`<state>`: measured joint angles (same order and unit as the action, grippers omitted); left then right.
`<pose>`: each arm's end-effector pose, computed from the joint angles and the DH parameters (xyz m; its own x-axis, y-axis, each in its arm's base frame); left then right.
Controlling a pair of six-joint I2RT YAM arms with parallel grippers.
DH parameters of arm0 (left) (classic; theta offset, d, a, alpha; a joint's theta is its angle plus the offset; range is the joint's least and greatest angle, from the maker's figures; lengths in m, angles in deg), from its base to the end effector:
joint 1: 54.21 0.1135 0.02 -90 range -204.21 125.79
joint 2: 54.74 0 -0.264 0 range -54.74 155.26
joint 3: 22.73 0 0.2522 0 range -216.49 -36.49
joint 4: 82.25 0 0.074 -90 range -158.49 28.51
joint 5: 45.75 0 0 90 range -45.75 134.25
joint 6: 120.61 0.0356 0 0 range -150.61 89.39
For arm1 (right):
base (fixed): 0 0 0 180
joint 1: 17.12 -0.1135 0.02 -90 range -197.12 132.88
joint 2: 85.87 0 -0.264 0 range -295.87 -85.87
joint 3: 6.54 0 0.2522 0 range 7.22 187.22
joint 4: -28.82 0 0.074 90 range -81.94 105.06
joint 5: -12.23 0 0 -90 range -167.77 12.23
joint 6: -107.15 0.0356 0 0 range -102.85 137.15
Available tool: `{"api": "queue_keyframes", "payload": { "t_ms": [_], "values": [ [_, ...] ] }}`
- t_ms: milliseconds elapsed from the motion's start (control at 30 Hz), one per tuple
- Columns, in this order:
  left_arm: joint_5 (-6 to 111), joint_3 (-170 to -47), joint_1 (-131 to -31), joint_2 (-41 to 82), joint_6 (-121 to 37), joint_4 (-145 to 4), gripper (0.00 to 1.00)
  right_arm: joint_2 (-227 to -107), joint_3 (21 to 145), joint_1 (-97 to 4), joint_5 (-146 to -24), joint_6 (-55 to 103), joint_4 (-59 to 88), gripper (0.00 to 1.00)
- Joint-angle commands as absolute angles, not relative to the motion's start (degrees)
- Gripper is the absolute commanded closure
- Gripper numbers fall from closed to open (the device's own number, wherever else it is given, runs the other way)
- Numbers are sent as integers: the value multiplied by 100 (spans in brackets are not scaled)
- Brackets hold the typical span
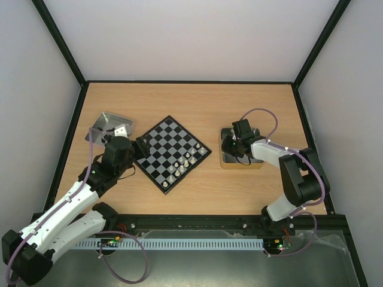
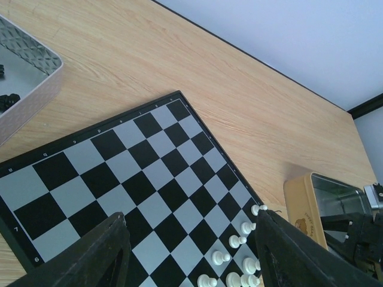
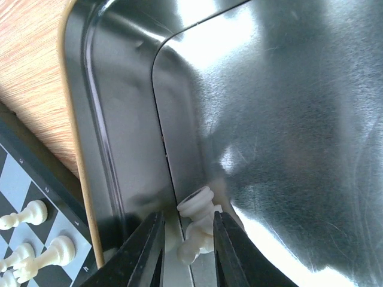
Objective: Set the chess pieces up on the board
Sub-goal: Pick up the chess piece from the storage box.
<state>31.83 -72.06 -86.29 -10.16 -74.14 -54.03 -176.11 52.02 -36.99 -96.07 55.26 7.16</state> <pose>0.1592 -0.0907 0.2764 -0.4868 -0.4887 -0.7240 0.0224 0.8216 -0.5697 0.2784 0.1125 0.1586 -0.9016 0.2972 -0.3143 0.0730 0.8207 0.5667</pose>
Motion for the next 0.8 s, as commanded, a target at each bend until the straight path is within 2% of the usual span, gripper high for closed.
{"api": "queue_keyframes", "payload": {
  "t_ms": [0,433,767],
  "values": [
    [3338,-7127,-8551,-950,-7412,-5529,41,-17716,5357,-3686,-9821,5514,652,78],
    [3494,-7019,-8469,-937,-7432,-5573,41,-17599,5502,-3681,-9176,5372,18,87],
    [3537,-6955,-8438,-923,-7434,-5601,41,-17663,5629,-3728,-9119,5114,-173,87]
  ]
}}
